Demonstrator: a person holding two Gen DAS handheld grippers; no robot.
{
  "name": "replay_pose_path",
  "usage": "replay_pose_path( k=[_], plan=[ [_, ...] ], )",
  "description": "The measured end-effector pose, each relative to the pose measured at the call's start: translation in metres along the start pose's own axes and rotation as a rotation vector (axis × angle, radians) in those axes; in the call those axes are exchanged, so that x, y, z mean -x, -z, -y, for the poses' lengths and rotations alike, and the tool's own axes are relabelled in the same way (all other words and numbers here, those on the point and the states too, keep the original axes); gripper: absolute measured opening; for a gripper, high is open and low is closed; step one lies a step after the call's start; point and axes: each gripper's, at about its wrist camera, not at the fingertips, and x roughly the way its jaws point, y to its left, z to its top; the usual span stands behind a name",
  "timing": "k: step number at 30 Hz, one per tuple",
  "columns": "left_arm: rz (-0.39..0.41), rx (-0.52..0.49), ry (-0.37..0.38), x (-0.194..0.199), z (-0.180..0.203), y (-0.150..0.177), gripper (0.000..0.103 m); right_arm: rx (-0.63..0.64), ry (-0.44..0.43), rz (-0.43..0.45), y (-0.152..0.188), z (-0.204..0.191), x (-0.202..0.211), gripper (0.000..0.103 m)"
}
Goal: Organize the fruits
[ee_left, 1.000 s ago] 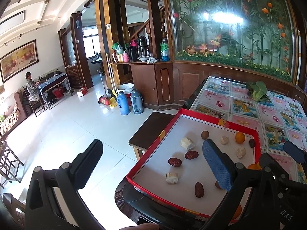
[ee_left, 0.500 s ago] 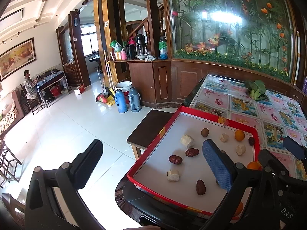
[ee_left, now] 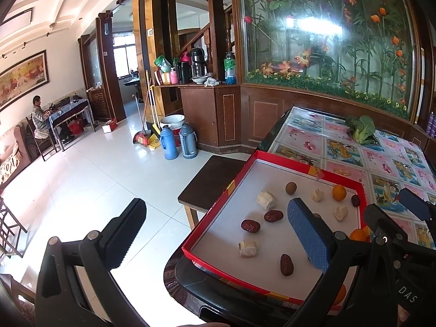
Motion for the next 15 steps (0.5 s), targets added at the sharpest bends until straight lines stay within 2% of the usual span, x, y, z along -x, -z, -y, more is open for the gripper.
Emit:
replay_pose_path(
  k=[15],
  plan=[
    [-0.001, -0.001, -0.011, -0.0016, 0.0031, -0.0015, 0.103, 0.004, -0.016, 0.010, -0.0032, -0.0011, 0.0010, 0.080]
  ],
)
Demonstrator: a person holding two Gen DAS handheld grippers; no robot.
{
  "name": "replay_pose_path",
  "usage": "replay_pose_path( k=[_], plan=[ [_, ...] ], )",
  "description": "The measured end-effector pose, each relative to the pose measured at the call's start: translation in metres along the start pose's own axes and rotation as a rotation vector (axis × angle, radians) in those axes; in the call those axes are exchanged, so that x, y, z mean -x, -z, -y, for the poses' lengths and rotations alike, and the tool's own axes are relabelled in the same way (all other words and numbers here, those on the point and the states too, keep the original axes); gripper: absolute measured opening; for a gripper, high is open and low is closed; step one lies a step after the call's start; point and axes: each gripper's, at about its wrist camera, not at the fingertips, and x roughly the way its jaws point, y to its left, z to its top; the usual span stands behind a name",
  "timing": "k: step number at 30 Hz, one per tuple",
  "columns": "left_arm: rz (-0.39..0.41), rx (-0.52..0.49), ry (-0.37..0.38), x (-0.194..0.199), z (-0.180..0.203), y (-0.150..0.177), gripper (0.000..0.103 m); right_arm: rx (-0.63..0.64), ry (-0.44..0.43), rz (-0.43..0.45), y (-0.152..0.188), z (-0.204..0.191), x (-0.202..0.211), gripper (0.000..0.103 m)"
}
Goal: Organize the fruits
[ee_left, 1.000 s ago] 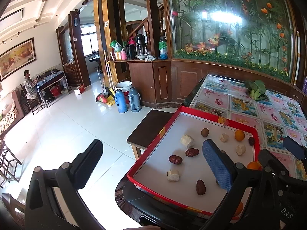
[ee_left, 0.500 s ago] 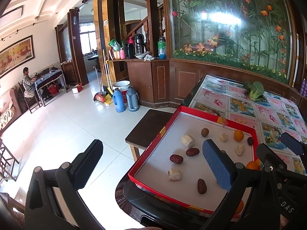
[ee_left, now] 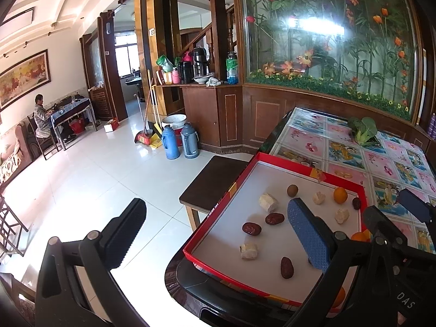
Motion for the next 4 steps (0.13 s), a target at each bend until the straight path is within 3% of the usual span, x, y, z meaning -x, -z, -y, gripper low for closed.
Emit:
replay_pose_path(
  k=[4],
  plan=[
    [0.010, -0.016, -0.002, -0.0007, 0.0074, -0.0045, 0.103, -0.006, -0.002, 0.001, 0.0002, 0.0034, -0.0007, 0.080]
  ],
)
